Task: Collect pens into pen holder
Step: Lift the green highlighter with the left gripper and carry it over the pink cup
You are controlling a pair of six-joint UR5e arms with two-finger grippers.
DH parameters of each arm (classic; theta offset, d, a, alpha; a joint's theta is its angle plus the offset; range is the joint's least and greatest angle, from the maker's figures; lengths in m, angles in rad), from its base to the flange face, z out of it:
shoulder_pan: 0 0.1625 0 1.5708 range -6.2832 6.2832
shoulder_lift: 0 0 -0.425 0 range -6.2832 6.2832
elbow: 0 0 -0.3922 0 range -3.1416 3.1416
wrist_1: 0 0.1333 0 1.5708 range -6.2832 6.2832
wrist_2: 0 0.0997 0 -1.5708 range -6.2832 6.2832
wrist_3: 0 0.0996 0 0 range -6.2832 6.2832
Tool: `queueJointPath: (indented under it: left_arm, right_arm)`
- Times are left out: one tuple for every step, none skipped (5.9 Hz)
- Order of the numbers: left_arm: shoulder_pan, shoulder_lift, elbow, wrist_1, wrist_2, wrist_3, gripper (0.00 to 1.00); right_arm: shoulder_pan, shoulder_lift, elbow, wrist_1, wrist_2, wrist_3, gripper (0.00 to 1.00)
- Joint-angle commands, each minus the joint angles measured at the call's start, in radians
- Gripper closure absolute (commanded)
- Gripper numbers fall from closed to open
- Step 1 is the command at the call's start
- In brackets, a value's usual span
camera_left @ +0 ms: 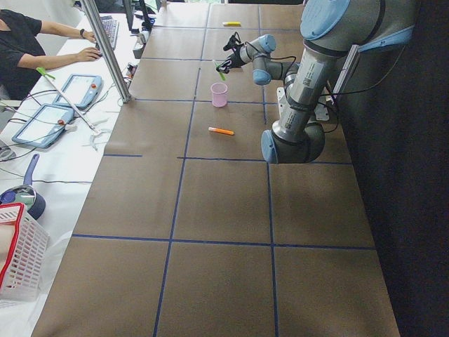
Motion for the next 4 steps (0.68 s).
queueJointPath:
  left_arm:
    - [-0.013,-0.009,0.055,-0.017,0.027,0.001,1.0]
    - [-0.011,-0.013,0.09,-0.057,0.027,-0.001,0.9]
    - [-0.011,-0.011,0.09,-0.065,0.024,-0.002,0.21]
    - [-0.008,-0.011,0.09,-0.065,0.022,-0.001,0.03]
  right_arm:
    - [-0.002,-0.002,0.0,0.0,0.0,0.001,0.0]
    - [-0.005,0.0,0.0,0.0,0.0,0.001,0.0]
    - [-0.006,-0.002,0.0,0.0,0.0,0.004,0.0]
    - [-0.011,-0.002,-0.001,-0.002,0.001,0.013,0.0]
